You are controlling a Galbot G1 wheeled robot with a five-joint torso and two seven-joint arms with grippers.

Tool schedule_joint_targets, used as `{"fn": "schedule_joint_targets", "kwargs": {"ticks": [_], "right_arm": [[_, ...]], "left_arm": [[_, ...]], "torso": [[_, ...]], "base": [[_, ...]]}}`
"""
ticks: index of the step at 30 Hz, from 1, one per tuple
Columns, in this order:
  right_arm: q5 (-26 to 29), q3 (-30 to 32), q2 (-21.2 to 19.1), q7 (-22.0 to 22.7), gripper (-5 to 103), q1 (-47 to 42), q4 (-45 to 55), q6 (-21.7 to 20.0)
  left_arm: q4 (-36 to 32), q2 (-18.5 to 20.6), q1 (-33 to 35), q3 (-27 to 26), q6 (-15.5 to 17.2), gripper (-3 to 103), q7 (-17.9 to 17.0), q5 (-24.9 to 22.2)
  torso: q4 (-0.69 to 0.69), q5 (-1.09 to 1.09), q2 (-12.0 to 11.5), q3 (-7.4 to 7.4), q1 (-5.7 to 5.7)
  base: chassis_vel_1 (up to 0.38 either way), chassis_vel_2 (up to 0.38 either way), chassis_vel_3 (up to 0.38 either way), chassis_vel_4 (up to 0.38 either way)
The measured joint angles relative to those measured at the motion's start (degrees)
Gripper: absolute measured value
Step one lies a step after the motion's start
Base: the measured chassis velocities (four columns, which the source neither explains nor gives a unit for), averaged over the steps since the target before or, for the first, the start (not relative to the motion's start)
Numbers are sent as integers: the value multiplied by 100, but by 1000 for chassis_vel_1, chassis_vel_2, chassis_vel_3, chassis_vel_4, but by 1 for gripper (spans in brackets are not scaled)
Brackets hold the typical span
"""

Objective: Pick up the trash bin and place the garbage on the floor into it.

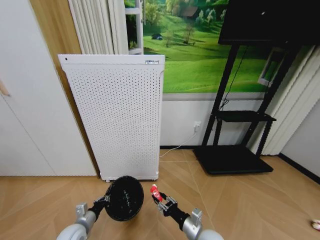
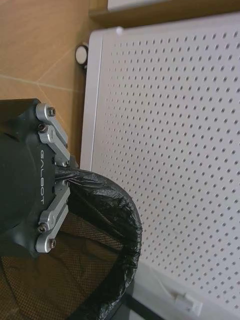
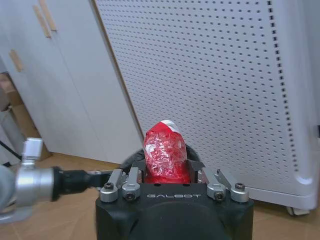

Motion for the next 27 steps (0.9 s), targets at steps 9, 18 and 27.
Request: {"fn": "schedule_joint_targets", "kwargs": {"ticks": [9, 18, 27], "right_arm": [[-261, -482, -180, -604, 44, 169, -161, 275], [-618, -1264, 130, -556, 44, 781, -1041, 456], [-639, -1284, 194, -312, 62, 978, -1218, 641]], "left_arm": [[211, 54, -371, 584, -191, 3, 467, 319], [82, 137, -163, 539, -349, 3, 1110, 749], [-29, 120, -58, 365, -357, 3, 1125, 732]], "torso": [[0, -2, 0, 1, 0], [1, 0, 0, 0, 0], [1, 0, 0, 0, 0]], "base": [[0, 0, 0, 0], [0, 0, 0, 0], [0, 0, 0, 0]]}}
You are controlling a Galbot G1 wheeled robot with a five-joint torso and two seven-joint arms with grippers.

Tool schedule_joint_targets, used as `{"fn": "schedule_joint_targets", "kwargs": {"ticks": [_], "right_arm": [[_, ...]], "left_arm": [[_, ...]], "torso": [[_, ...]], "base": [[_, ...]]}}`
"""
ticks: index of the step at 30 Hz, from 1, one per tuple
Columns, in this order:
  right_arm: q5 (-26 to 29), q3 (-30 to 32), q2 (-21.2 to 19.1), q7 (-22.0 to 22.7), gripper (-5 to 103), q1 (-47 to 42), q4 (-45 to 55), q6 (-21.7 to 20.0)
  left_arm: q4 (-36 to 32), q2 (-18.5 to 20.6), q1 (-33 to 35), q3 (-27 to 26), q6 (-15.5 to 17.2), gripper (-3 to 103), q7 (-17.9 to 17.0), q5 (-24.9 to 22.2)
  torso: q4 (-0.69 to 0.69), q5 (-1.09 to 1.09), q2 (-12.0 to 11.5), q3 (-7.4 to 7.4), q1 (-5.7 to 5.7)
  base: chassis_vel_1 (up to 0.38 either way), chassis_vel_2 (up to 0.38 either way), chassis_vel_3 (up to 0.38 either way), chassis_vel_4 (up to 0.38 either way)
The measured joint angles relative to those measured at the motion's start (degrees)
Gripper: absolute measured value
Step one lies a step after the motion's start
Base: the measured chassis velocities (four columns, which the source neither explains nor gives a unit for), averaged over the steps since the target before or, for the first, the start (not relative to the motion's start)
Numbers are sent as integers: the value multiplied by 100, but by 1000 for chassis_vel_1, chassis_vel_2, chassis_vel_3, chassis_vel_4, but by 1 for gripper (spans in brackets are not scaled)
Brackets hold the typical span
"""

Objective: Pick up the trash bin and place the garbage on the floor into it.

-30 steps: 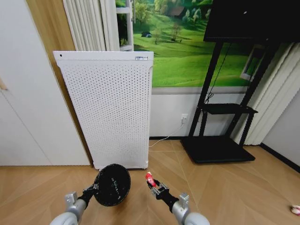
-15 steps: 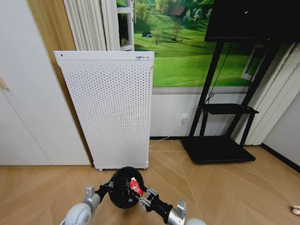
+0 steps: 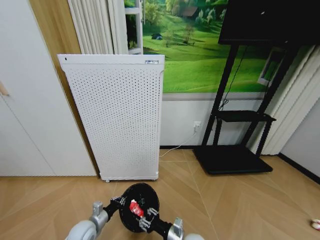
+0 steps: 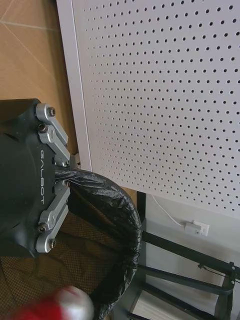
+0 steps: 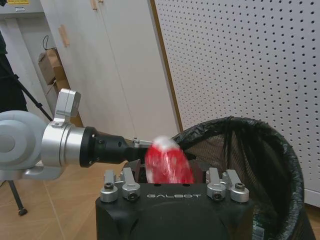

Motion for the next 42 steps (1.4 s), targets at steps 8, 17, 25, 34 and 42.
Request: {"fn": "schedule_joint_targets", "kwargs": {"ticks": [8, 17, 25, 34, 42], "right_arm": [[29, 144, -8, 165, 88, -127, 187, 169], [332, 1049, -92, 827, 100, -505, 810, 174], [343, 1672, -61, 966, 100, -883, 860, 95], [112, 2216, -63, 824, 100, -1448, 1002, 208], [-188, 2474, 5, 670, 100, -1862, 989, 471]], "left_arm": [[26, -132, 36, -69, 26, 3, -448, -59], [-375, -390, 284, -779, 154, 3, -1197, -765], [-755, -692, 547, -1461, 216, 3, -1734, -1604], [-914, -1077, 966, -2052, 210, 3, -2226, -1556], [-1009, -1300, 1233, -2332, 199, 3, -2345, -1479]], "torso": [[0, 0, 0, 0, 0], [0, 0, 0, 0, 0], [0, 0, 0, -1, 0], [0, 1, 0, -1, 0], [0, -2, 1, -1, 0]], "base": [[0, 0, 0, 0], [0, 0, 0, 0], [0, 0, 0, 0], [-106, -117, 116, 107], [-224, -217, 244, 221]]}}
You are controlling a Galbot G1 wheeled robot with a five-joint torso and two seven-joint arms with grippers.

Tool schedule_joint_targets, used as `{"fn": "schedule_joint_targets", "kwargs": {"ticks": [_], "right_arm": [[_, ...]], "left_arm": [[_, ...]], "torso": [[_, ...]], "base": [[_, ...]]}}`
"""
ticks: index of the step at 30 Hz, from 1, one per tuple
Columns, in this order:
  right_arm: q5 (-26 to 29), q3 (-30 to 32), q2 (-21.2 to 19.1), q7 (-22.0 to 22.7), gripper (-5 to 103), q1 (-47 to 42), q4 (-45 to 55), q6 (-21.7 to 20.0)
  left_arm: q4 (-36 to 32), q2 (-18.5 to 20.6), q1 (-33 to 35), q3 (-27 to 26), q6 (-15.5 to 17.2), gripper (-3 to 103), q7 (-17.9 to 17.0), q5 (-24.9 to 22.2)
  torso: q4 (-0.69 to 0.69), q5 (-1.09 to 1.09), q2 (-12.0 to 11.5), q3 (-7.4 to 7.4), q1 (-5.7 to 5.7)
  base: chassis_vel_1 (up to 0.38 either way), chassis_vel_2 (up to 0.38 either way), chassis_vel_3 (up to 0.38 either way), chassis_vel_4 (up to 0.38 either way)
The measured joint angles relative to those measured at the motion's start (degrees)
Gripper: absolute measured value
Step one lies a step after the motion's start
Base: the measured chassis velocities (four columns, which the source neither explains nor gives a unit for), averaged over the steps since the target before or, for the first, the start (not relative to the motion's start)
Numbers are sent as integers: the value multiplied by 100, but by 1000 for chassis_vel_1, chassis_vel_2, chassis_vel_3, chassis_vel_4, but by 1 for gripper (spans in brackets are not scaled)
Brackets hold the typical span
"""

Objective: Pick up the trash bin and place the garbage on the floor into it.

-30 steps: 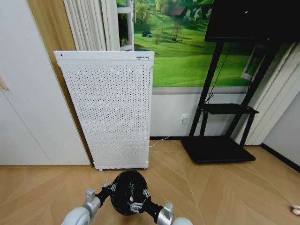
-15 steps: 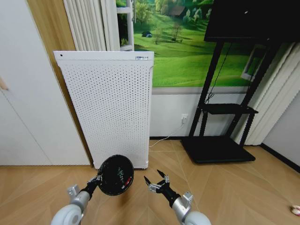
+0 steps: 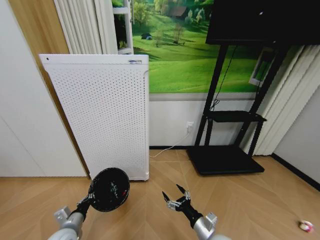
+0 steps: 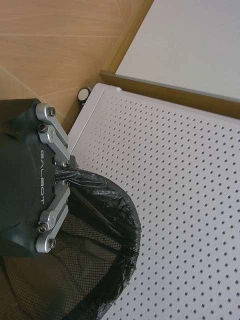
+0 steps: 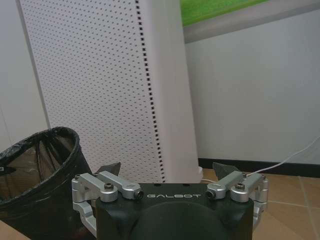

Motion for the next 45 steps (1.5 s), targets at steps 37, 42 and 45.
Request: {"fn": "schedule_joint_targets", "kwargs": {"ticks": [37, 42, 45], "right_arm": [[-199, -172, 345, 434, 100, 288, -492, -133], [-165, -215, 308, 433, 100, 378, -552, -160], [-156, -228, 298, 432, 100, 396, -573, -166]], "left_arm": [[118, 78, -129, 19, -2, 3, 0, -40], [110, 77, -127, 17, -3, 3, 0, -39], [107, 74, -126, 18, -2, 3, 3, -38]], "torso": [[0, -1, -1, 1, 0], [1, 0, -1, 1, 0], [1, 2, -1, 1, 0]], "base": [[-226, -282, 237, 271], [52, 54, -31, -41], [-71, -68, 50, 82]]}}
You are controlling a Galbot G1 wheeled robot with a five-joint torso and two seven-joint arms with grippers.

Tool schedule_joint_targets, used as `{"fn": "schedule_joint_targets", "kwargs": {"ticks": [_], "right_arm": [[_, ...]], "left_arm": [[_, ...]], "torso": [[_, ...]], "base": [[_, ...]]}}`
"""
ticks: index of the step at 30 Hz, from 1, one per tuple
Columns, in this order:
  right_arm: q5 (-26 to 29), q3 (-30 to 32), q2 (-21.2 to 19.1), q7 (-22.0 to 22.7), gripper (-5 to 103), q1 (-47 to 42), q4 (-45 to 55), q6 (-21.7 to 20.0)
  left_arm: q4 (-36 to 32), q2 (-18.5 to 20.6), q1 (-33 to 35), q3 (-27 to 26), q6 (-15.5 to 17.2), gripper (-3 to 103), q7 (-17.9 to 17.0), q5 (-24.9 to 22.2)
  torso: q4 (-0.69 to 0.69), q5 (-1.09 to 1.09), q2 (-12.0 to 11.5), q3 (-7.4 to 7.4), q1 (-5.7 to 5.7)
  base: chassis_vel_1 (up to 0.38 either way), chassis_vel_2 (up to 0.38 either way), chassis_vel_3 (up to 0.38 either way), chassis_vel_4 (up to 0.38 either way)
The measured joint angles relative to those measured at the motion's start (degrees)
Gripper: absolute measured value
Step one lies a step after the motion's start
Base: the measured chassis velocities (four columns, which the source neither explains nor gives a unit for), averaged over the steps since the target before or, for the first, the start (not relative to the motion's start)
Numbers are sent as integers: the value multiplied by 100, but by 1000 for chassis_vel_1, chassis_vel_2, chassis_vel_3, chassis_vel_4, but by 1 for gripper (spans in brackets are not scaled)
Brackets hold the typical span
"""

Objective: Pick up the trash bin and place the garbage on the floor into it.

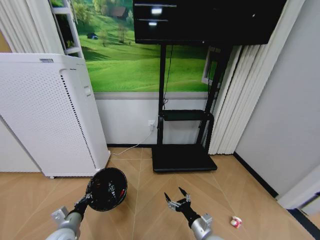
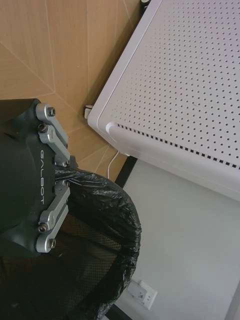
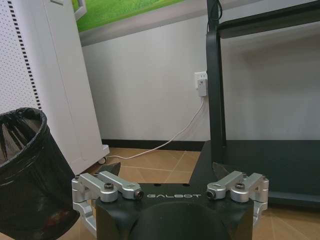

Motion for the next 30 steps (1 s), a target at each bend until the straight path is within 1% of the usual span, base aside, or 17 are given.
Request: {"fn": "schedule_joint_targets", "kwargs": {"ticks": [11, 14, 15, 16, 17, 19, 20, 22, 23, 24, 26, 27, 29, 30], "right_arm": [[-24, -4, 43, 14, 100, -17, -78, 31], [-135, -27, 132, 136, 100, 38, -184, 117], [-179, -34, 229, 279, 100, 95, -290, 120], [-196, -51, 335, 602, 100, 168, -423, 68], [-196, -51, 335, 602, 100, 168, -423, 68], [-117, -39, 472, 1310, 100, 307, -639, -431], [-117, -39, 472, 1310, 100, 307, -639, -431], [42, 106, 536, 2043, 100, 442, -969, -962], [42, 106, 536, 2043, 100, 442, -969, -962], [119, 201, 547, 2291, 100, 460, -1123, -1121], [248, 368, 532, 2584, 100, 460, -1367, -1304], [248, 368, 532, 2584, 100, 460, -1367, -1304], [214, 584, 532, 2702, 100, 463, -1811, -1337], [214, 584, 532, 2702, 100, 463, -1811, -1337]], "left_arm": [[7, 7, -22, 45, 1, 3, 11, 5], [9, 7, -30, 50, 1, 3, 75, 29], [9, 6, -31, 59, 1, 3, 99, 65], [12, 5, -36, 79, 2, 3, 103, 89], [12, 5, -36, 79, 2, 3, 103, 89], [44, 5, -58, 113, 3, 3, 99, 95], [44, 5, -58, 113, 3, 3, 99, 95], [90, 31, -104, 118, 4, 3, 94, 73], [90, 31, -104, 118, 4, 3, 94, 73], [119, 53, -141, 124, 4, 3, 94, 48], [169, 75, -194, 113, 4, 3, 96, 9], [169, 75, -194, 113, 4, 3, 96, 9], [218, 70, -215, 71, 2, 3, 123, -20], [218, 70, -215, 71, 2, 3, 123, -20]], "torso": [[-2, 0, 0, 0, 0], [-2, -2, 0, 0, 0], [-1, -1, 0, 0, 1], [-1, 3, 0, 0, 0], [-1, 3, 0, 0, 0], [-2, 1, 1, 0, 0], [-2, 1, 1, 0, 0], [0, 0, 1, 0, 0], [0, 0, 1, 0, 0], [0, -1, 0, 0, 0], [-1, -1, 1, 0, 0], [-1, -1, 1, 0, 0], [0, -2, 1, 0, 0], [0, -2, 1, 0, 0]], "base": [[-172, -155, 164, 173], [-245, -238, 240, 228], [-211, -211, 200, 223], [-211, -205, 182, 230], [-211, -205, 182, 230], [-137, -164, 154, 113], [-105, -122, 154, 80], [-5, -21, 31, 40], [0, 0, 0, 0], [0, 0, 0, 0], [60, 56, -53, -53], [60, 56, -64, -83], [31, 26, -32, -22], [0, 0, 0, 0]]}}
